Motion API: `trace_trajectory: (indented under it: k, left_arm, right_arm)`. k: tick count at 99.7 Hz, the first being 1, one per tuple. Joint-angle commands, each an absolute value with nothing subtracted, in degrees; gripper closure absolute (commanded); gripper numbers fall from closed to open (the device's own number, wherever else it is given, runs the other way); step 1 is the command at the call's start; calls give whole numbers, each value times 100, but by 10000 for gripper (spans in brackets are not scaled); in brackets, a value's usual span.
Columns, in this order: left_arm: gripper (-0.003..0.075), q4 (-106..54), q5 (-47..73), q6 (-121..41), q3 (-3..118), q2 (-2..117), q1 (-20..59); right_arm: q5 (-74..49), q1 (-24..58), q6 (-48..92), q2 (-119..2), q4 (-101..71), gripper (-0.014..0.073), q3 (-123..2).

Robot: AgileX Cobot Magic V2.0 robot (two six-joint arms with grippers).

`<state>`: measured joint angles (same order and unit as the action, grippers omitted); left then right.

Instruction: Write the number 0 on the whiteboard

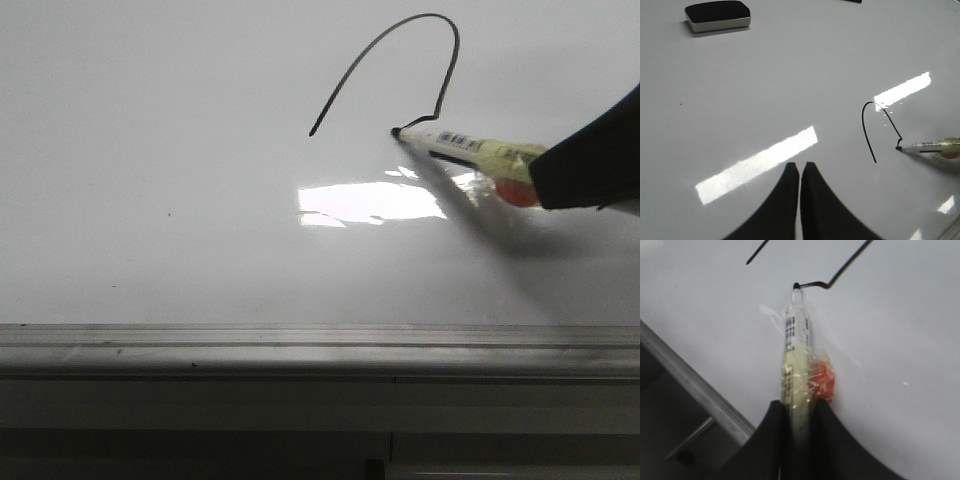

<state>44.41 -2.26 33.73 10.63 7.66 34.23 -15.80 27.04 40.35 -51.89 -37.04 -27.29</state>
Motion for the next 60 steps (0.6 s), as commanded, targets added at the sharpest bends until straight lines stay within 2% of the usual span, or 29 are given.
trace_trajectory:
  k: [1,17,36,60]
  left_arm:
    - [740,4419,-543,3434,1224,824,3409]
    - [740,4433,-543,3434,1224,824,3409]
    - [740,4433,-543,3434,1224,824,3409]
    - [740,4973,-1274,3434,1224,824,3409]
  right_arm:
    - [-1161,2999,4018,-5386,-3681,662,-2826]
    - [-656,3500,4018,-5589,-3671,662,-3076]
    - [-509,3529,4018,-5749,-3657,662,-3234]
    - [-779,3764,4069,-5035,-3645,662,-3255]
